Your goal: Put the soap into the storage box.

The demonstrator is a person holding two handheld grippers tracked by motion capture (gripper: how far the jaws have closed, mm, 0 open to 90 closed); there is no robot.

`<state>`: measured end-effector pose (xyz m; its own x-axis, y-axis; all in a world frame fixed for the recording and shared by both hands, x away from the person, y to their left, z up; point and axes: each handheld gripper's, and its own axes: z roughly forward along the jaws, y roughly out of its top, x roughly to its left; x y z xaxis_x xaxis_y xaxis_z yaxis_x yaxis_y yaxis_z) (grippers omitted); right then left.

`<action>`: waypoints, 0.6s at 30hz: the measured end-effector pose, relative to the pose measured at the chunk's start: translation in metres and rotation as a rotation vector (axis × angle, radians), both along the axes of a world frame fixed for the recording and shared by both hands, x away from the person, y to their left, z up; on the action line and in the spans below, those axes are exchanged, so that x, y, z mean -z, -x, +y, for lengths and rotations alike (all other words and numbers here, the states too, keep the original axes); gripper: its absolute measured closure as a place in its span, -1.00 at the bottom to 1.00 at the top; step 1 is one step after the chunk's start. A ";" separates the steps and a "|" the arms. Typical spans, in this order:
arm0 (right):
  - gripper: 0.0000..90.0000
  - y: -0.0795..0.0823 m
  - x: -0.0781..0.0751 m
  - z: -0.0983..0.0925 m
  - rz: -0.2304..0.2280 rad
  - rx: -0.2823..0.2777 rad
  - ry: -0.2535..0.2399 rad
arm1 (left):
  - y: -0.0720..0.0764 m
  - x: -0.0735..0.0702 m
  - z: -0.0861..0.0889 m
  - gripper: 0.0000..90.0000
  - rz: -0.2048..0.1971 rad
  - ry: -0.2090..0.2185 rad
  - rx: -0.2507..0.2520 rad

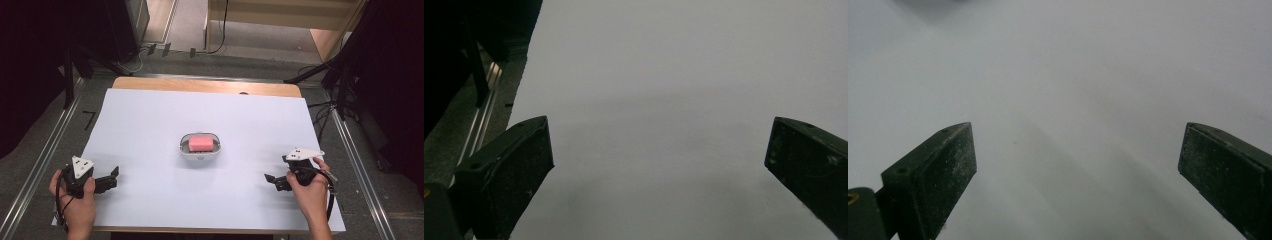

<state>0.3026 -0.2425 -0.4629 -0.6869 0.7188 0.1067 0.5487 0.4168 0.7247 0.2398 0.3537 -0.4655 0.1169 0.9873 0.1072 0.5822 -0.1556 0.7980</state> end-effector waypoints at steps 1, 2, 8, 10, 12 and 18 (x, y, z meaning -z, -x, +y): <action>-0.95 0.002 0.001 -0.003 0.002 0.006 -0.008 | 0.000 0.000 0.000 -1.00 0.001 0.002 0.001; -0.95 0.004 0.003 -0.006 0.003 0.014 -0.011 | 0.000 0.000 0.001 -1.00 -0.002 0.007 -0.001; -0.96 0.015 0.012 -0.025 -0.006 0.058 -0.033 | 0.000 0.000 0.002 -1.00 -0.005 0.017 -0.003; -0.96 0.019 0.014 -0.030 -0.012 0.074 -0.047 | 0.001 0.000 0.002 -1.00 -0.005 0.016 -0.004; -0.96 0.022 0.016 -0.034 -0.018 0.085 -0.051 | 0.000 0.000 0.002 -1.00 -0.004 0.018 -0.003; -1.00 0.034 0.025 -0.050 -0.037 0.147 -0.106 | 0.000 -0.001 0.004 -1.00 0.002 0.031 -0.007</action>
<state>0.2682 -0.2927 -0.4876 -0.5801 0.7979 0.1638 0.5703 0.2542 0.7811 0.2401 0.3577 -0.4648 0.1105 0.9910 0.0762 0.5851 -0.1268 0.8010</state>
